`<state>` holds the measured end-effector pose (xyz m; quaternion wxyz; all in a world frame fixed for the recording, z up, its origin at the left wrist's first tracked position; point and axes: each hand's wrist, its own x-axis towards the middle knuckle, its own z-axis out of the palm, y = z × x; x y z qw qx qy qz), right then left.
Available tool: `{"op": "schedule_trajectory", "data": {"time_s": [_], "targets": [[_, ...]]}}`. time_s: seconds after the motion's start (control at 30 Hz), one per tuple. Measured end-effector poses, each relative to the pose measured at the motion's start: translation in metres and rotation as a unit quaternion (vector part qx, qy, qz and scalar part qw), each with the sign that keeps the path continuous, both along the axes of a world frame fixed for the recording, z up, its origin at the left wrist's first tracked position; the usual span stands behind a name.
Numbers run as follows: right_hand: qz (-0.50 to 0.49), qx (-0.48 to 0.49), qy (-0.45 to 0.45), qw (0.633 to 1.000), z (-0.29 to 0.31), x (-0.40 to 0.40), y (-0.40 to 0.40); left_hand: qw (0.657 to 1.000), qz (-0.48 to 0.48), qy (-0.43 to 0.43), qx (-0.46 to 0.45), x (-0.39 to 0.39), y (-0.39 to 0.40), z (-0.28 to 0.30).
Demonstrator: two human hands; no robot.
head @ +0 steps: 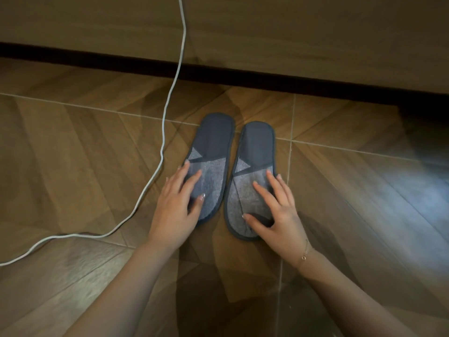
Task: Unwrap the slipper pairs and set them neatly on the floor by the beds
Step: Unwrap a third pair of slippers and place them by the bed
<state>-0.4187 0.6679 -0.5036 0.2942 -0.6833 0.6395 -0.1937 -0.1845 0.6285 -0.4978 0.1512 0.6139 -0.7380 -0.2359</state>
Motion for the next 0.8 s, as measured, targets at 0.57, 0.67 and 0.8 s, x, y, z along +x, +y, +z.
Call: {"op": "schedule_trajectory", "data": {"time_s": [0.57, 0.67, 0.8], "targets": [[0.046, 0.016, 0.043, 0.998, -0.005, 0.004, 0.009, 1.000, -0.002, 0.019, 0.010, 0.011, 0.022, -0.015], [0.042, 0.011, 0.041, 0.998, -0.006, 0.004, 0.008, 1.000, -0.005, 0.019, 0.008, 0.012, 0.021, -0.016], [0.038, 0.009, 0.044, 0.998, -0.006, 0.004, 0.007, 1.000, -0.006, 0.020, 0.012, 0.013, 0.021, -0.014]]}}
